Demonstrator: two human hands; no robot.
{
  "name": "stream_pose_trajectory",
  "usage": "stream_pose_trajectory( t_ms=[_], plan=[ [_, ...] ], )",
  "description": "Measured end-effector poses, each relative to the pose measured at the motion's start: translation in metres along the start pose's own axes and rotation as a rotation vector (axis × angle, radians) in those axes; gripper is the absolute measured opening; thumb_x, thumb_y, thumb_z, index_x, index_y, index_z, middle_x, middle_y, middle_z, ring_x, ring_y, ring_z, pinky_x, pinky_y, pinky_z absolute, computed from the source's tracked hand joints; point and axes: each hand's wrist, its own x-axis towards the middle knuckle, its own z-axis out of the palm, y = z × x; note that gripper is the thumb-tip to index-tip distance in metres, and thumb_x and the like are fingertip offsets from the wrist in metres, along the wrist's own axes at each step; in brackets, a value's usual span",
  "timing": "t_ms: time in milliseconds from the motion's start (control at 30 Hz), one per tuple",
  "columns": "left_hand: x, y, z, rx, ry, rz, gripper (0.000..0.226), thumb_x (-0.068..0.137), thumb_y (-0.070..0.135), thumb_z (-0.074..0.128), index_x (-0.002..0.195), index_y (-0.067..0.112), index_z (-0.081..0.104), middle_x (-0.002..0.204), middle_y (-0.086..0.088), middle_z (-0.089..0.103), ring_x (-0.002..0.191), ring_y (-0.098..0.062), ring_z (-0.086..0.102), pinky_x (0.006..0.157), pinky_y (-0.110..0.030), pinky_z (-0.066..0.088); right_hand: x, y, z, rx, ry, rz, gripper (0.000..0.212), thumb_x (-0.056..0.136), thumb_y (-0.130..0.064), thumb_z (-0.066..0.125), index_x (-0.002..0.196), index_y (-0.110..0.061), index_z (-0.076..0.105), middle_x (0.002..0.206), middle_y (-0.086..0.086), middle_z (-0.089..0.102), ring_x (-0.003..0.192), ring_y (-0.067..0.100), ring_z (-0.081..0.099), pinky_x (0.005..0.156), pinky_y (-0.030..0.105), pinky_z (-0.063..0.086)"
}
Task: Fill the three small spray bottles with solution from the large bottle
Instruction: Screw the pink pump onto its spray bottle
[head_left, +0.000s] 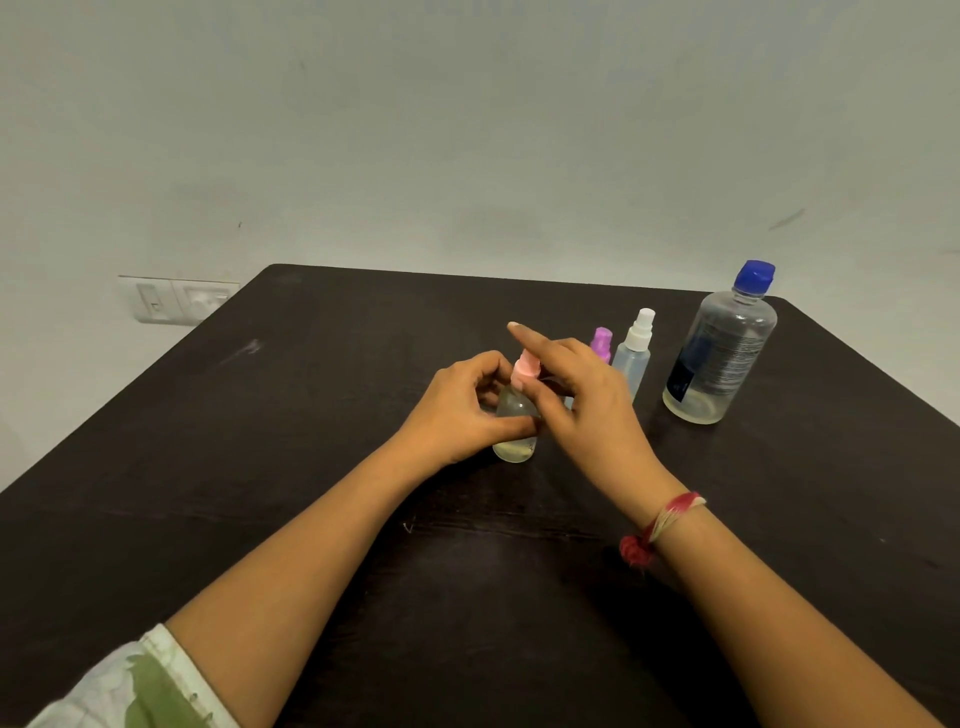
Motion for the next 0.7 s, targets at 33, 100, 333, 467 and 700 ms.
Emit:
stream_pose_trajectory(
  t_ms=[33, 100, 333, 467, 700],
  plan=[
    [0.000, -0.001, 0.000, 0.001, 0.003, -0.001, 0.031, 0.068, 0.021, 0.084, 0.091, 0.016, 0.063, 0.086, 0.002, 0.070, 0.081, -0.015, 0.068, 0.075, -0.038, 0.057, 0.000, 0.001, 0.001, -0.008, -0.005, -0.006, 0.050, 0.093, -0.013, 0.059, 0.139, -0.027, 0.045, 0.095, -0.002, 0.055, 0.088, 0.006, 0.054, 0.083, 0.013, 0.045],
    [0.000, -0.001, 0.000, 0.000, 0.007, 0.000, 0.030, 0.068, 0.019, 0.084, 0.090, 0.015, 0.063, 0.085, 0.002, 0.070, 0.081, -0.015, 0.068, 0.074, -0.036, 0.058, 0.000, 0.002, 0.002, -0.008, -0.001, -0.019, 0.051, 0.093, -0.012, 0.059, 0.140, -0.025, 0.044, 0.096, 0.000, 0.056, 0.088, 0.006, 0.054, 0.083, 0.014, 0.045],
    [0.000, 0.001, 0.000, -0.024, -0.003, -0.008, 0.032, 0.069, 0.016, 0.083, 0.094, 0.013, 0.064, 0.088, 0.002, 0.071, 0.082, -0.012, 0.069, 0.074, -0.031, 0.058, 0.000, 0.001, -0.001, 0.123, -0.031, -0.029, 0.053, 0.089, -0.004, 0.062, 0.137, -0.021, 0.049, 0.109, -0.001, 0.067, 0.105, 0.009, 0.062, 0.093, 0.021, 0.049],
    [-0.001, 0.003, 0.000, -0.019, -0.003, -0.007, 0.029, 0.068, 0.016, 0.084, 0.088, 0.018, 0.063, 0.087, 0.004, 0.070, 0.082, -0.013, 0.068, 0.072, -0.027, 0.057, 0.001, -0.003, -0.001, 0.191, 0.016, 0.090, 0.051, 0.083, -0.008, 0.070, 0.129, -0.025, 0.056, 0.100, -0.012, 0.063, 0.097, -0.001, 0.060, 0.088, 0.014, 0.049],
    [-0.001, 0.003, 0.000, -0.005, -0.001, -0.012, 0.027, 0.069, 0.015, 0.081, 0.089, 0.016, 0.063, 0.087, 0.002, 0.069, 0.081, -0.019, 0.067, 0.071, -0.034, 0.055, -0.003, -0.009, 0.002, 0.128, 0.085, 0.085, 0.046, 0.080, -0.018, 0.075, 0.117, -0.023, 0.049, 0.089, -0.013, 0.059, 0.088, 0.002, 0.061, 0.080, 0.017, 0.053]
  ],
)
